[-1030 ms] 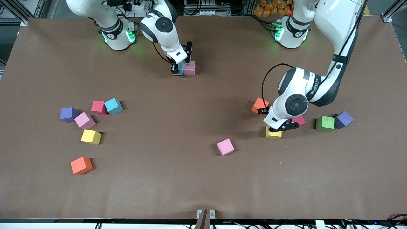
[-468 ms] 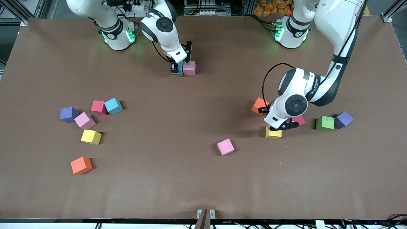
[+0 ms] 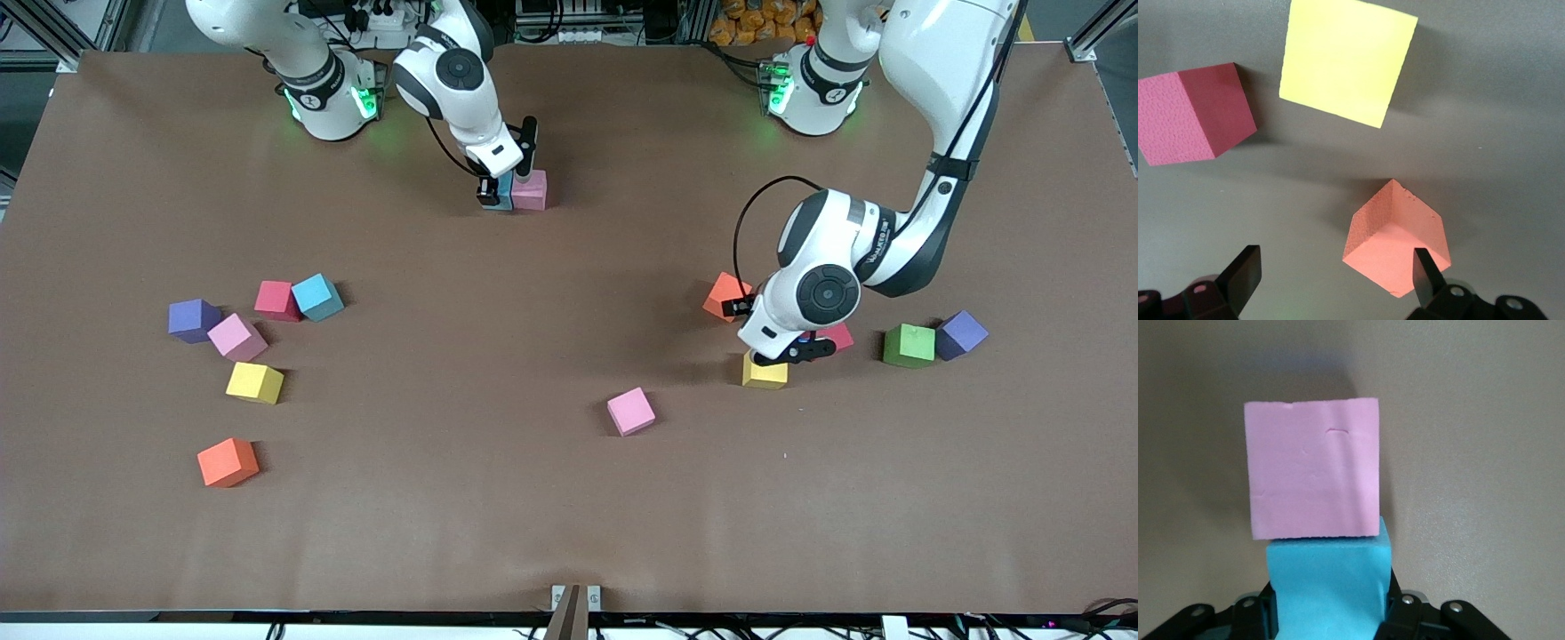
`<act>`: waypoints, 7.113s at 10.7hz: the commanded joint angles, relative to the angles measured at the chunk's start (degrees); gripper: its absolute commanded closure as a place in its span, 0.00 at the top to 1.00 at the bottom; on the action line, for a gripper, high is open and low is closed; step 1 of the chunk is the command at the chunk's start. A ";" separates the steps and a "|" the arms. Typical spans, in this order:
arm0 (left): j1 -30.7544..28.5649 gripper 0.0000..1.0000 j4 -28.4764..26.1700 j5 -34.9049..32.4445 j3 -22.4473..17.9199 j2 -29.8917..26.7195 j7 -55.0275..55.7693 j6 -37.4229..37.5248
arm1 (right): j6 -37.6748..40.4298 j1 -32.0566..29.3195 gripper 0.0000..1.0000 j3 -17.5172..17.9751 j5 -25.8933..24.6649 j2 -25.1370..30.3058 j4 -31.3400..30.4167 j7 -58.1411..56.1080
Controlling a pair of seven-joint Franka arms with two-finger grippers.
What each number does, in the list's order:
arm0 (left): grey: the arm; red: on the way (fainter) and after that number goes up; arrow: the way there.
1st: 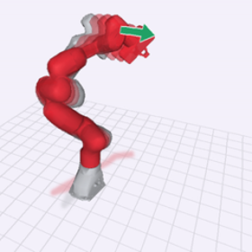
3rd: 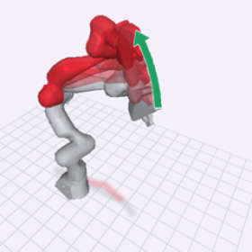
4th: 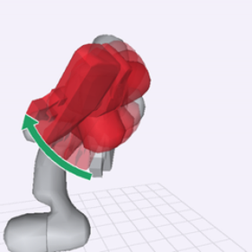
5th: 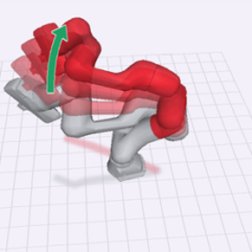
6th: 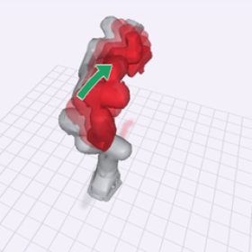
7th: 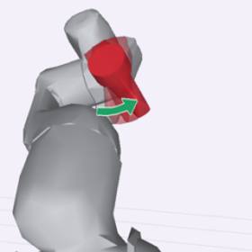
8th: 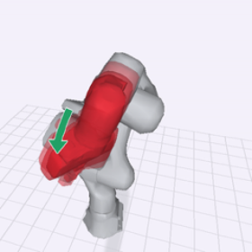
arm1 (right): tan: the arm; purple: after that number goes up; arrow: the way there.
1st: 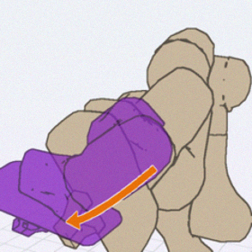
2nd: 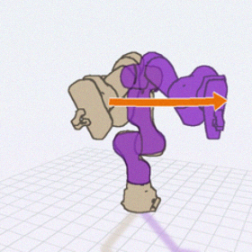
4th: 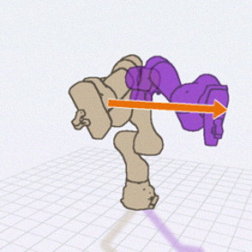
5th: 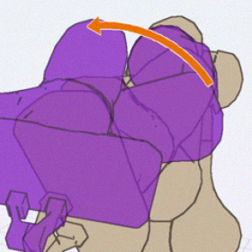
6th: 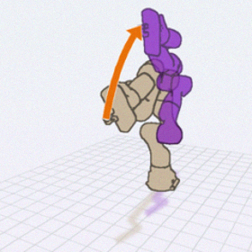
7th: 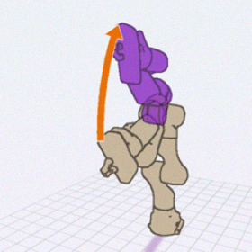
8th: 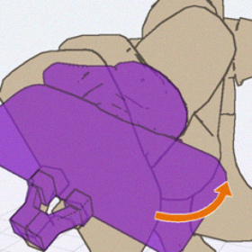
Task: Form number 2 with 11 blocks
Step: 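Lower the cyan cube beside the lavender cube and open the right gripper, then grasp the orange cube with the left gripper while the right gripper reaches the yellow cube, then lift the orange cube with the left gripper while the right gripper grasps the yellow cube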
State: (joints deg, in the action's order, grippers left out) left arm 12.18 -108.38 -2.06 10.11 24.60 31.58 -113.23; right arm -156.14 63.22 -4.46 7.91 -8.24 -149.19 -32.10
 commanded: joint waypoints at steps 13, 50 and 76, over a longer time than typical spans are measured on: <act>-1.01 1.00 -0.34 0.22 -0.09 -0.17 -16.17 0.47 | 3.11 1.38 1.00 0.06 0.70 3.48 -0.58 3.36; 0.83 0.00 -5.97 -7.18 5.53 0.81 -7.29 -7.97 | -0.92 -60.67 1.00 -4.15 19.32 -18.83 29.83 12.59; 25.97 0.00 -25.48 43.10 13.35 -3.51 77.22 -45.58 | 25.42 -54.17 0.49 3.56 10.11 -8.74 32.91 11.88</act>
State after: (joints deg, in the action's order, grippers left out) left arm 37.63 -134.20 38.78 23.60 20.55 107.60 -156.99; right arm -135.01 8.95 -2.59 19.32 -19.53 -116.43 -19.85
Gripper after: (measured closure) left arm 0.379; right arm 0.445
